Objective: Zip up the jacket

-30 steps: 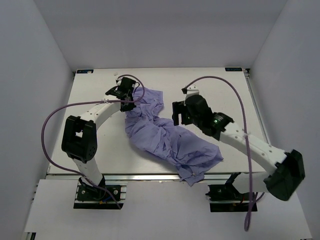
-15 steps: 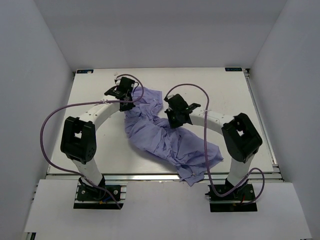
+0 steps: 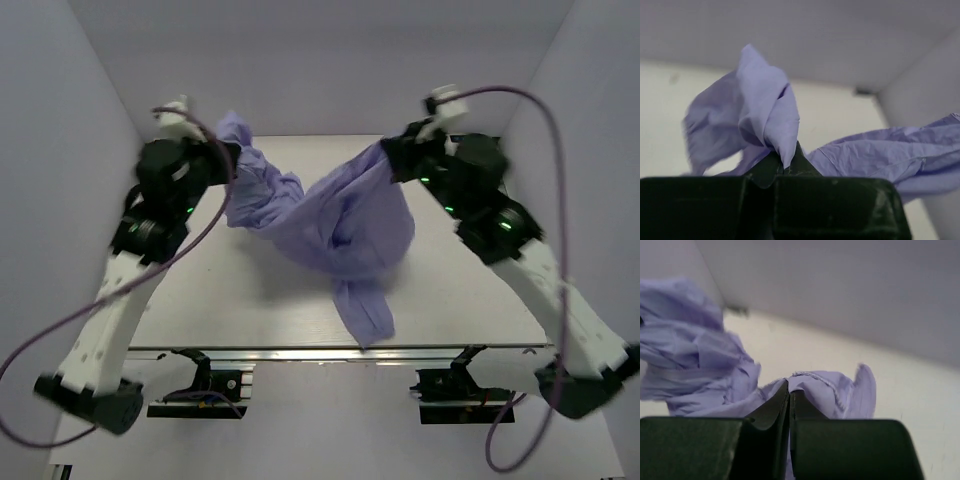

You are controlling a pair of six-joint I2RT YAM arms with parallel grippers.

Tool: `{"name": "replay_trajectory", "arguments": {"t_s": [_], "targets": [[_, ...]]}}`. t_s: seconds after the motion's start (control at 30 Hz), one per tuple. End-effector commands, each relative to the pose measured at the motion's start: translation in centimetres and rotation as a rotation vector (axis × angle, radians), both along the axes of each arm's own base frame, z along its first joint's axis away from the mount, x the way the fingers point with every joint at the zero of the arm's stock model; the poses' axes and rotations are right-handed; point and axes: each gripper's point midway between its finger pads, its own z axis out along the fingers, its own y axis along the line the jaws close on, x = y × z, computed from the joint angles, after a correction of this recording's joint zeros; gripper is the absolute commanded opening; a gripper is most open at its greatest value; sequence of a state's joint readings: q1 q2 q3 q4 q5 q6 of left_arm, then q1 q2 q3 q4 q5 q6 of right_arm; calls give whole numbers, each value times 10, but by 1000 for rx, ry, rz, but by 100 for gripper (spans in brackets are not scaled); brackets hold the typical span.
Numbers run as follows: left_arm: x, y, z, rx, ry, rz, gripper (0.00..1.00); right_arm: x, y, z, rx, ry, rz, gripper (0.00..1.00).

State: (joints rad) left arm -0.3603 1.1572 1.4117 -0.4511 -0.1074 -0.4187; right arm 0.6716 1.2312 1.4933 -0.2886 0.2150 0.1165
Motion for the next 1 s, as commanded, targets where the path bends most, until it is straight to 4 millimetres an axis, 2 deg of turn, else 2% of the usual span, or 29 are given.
{"name": "replay_trajectory", "arguments": {"t_s": [0.0, 0.03, 0.07, 0.1, 0.17, 0.2, 0.27, 0.3, 0.4, 0.47, 0.5, 0.53, 0.57, 0.6, 0.63, 0.67, 0.7, 0.73, 0.77, 0.8, 0.83, 0.87, 0.93, 0.97], "targets": [[-83, 3, 124, -109, -364, -160, 0, -66, -39, 120, 154, -319, 74, 0], [-97, 5, 137, -120, -399, -174, 0, -83, -43, 136, 179, -362, 111, 0], [-120, 12, 155, -138, -452, -183, 0, -100, -53, 156, 205, -410, 126, 0], [-137, 17, 172, -162, -489, -186, 0, -122, -68, 174, 242, -463, 131, 0], [-156, 28, 187, -200, -529, -166, 0, -147, -87, 197, 279, -535, 132, 0], [-173, 37, 197, -220, -556, -147, 0, -164, -104, 210, 313, -577, 114, 0], [-186, 46, 207, -241, -581, -125, 0, -174, -125, 220, 325, -608, 55, 0], [-195, 50, 211, -260, -593, -126, 0, -187, -140, 233, 350, -639, 32, 0], [-210, 54, 221, -284, -616, -131, 0, -194, -163, 241, 373, -637, -45, 0], [-204, 64, 224, -298, -607, -69, 0, -182, -174, 235, 380, -602, -137, 0], [-197, 66, 219, -301, -582, -43, 0, -170, -177, 230, 373, -575, -189, 0], [-181, 64, 208, -296, -537, -14, 0, -154, -175, 216, 322, -546, -243, 0], [-168, 66, 199, -294, -499, 19, 0, -138, -186, 204, 310, -502, -349, 0], [-151, 70, 182, -301, -425, 83, 0, -118, -183, 189, 281, -454, -411, 0], [-136, 71, 166, -296, -373, 122, 0, -96, -174, 162, 221, -394, -455, 0], [-104, 65, 132, -281, -265, 166, 0, -82, -179, 143, 183, -349, -542, 0], [-87, 71, 105, -262, -190, 245, 0, -60, -169, 121, 136, -302, -579, 0], [-70, 70, 81, -240, -124, 283, 0, -40, -162, 85, 58, -242, -619, 0], [-41, 62, 29, -194, 8, 321, 0, -26, -156, 64, 13, -208, -631, 0], [-29, 65, 3, -163, 68, 372, 0, -4, -144, 35, 7, -146, -632, 0], [-17, 63, -25, -138, 135, 398, 0, 17, -144, 9, -12, -90, -587, 0], [1, 59, -76, -85, 261, 429, 1, 43, -137, -40, -50, 16, -552, 0], [16, 64, -123, -58, 383, 464, 10, 79, -143, -88, 0, 133, -481, 0], [27, 66, -142, -62, 426, 459, 24, 92, -141, -111, -14, 174, -464, 0]]}}
